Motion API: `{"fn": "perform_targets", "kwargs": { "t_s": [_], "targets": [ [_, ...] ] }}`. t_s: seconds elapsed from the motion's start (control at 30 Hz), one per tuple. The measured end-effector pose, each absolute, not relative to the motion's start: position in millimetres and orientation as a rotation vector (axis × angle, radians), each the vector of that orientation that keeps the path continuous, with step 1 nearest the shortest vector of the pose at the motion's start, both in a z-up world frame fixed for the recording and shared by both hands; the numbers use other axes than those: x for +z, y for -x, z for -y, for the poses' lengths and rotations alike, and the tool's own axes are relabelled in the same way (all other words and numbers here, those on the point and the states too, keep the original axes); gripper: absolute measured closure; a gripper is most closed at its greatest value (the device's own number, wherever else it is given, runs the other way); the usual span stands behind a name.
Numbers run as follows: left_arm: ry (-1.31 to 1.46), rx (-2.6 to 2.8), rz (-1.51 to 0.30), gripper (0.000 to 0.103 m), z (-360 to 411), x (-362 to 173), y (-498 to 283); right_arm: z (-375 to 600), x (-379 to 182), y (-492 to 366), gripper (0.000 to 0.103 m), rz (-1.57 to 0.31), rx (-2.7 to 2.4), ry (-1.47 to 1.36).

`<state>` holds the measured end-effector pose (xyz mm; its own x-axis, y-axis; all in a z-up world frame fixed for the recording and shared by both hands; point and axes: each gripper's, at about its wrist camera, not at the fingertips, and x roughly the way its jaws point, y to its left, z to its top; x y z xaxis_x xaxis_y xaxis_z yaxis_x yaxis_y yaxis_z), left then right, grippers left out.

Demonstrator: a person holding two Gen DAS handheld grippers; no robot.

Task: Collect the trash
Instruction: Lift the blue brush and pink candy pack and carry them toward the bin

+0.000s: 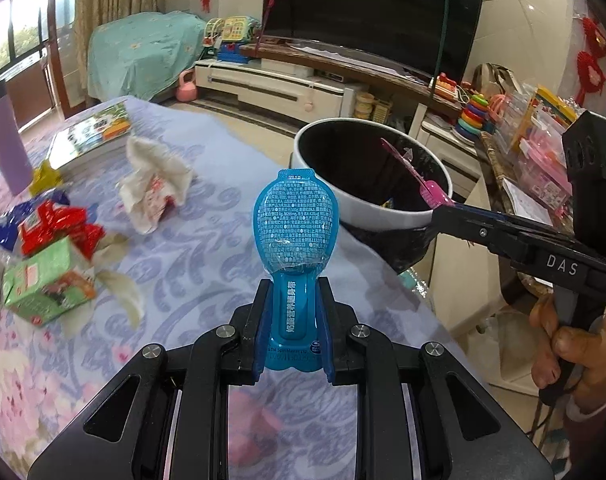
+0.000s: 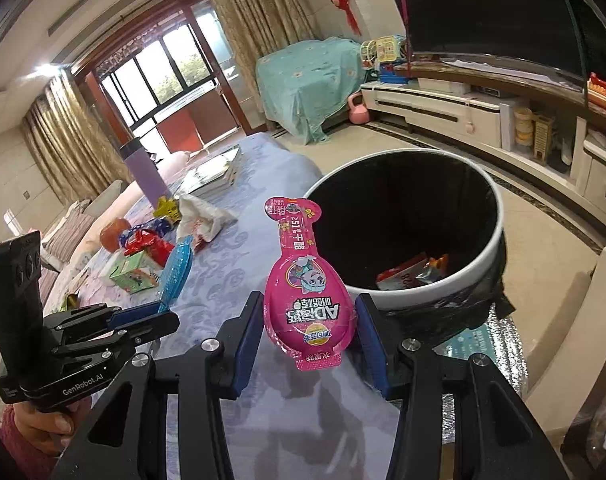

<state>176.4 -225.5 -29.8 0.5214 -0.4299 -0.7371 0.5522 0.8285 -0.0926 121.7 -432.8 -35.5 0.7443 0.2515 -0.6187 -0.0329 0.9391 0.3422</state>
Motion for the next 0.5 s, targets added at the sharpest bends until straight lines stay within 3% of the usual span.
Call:
{"fn": "perform_targets", "kwargs": {
  "t_s": [0.5],
  "targets": [
    [-0.201,-0.638,-0.821,0.084,268,-18,-194,464,-29,-137,0.056,-0.702,0.121,-0.339]
  ]
}}
